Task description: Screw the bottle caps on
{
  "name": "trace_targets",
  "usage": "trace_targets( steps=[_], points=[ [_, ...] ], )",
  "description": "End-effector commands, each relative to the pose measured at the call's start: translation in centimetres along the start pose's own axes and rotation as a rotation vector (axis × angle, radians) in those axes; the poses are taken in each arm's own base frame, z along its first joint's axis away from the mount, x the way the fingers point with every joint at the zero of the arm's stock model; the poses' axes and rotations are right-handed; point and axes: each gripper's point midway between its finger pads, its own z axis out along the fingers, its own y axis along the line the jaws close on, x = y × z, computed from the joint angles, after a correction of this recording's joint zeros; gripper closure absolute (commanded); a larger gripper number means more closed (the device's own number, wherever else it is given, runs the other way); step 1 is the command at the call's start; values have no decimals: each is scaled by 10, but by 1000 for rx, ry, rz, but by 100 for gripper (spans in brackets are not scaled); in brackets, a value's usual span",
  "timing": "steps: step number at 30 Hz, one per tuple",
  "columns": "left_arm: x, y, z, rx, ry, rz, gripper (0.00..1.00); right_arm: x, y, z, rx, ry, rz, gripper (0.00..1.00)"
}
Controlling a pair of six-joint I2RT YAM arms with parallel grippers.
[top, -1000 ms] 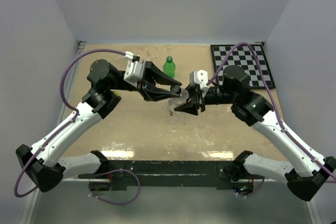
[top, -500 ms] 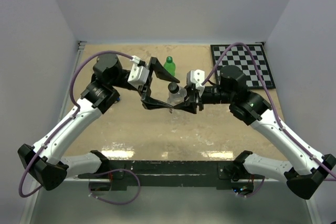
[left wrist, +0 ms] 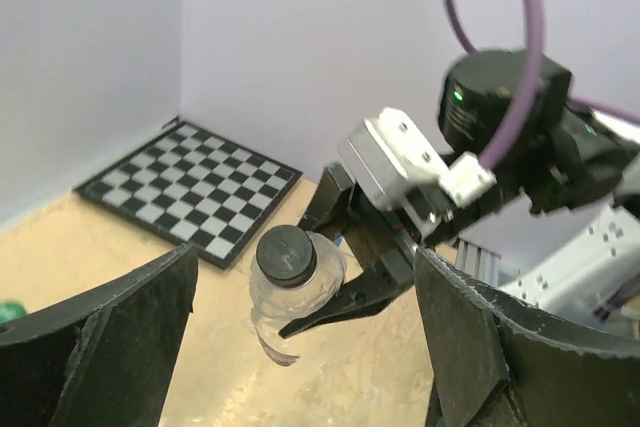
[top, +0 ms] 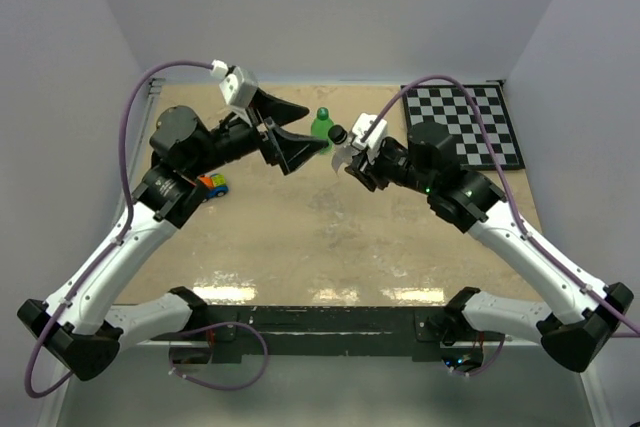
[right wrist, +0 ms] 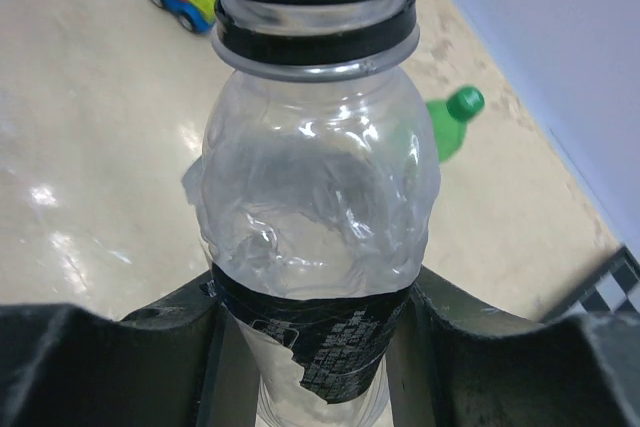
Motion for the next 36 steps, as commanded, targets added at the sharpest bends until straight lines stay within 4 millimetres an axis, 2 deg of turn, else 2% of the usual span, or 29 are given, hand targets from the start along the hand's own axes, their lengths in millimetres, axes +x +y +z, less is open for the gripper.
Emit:
trace_targets(
  steps=[1,12,22,30,34,36],
  points=[
    [6,42,2,-272,16,-233,9,3,-27,1,124,77,-61,100],
    [28,57,24,-341,96,-321,25,5,-24,8,109,109,-87,100],
    [43,48,35,-297,168,-378,40,13,-25,10,119,138,-97,100],
    [51,45,38,-302,202,-364,45,14,-23,12,112,144,-100,100],
    [56,45,38,-300,221,-359,58,13,-21,11,111,142,-101,100],
    [58,43,38,-293,232,-351,73,14,-20,11,109,145,-98,100]
  ],
)
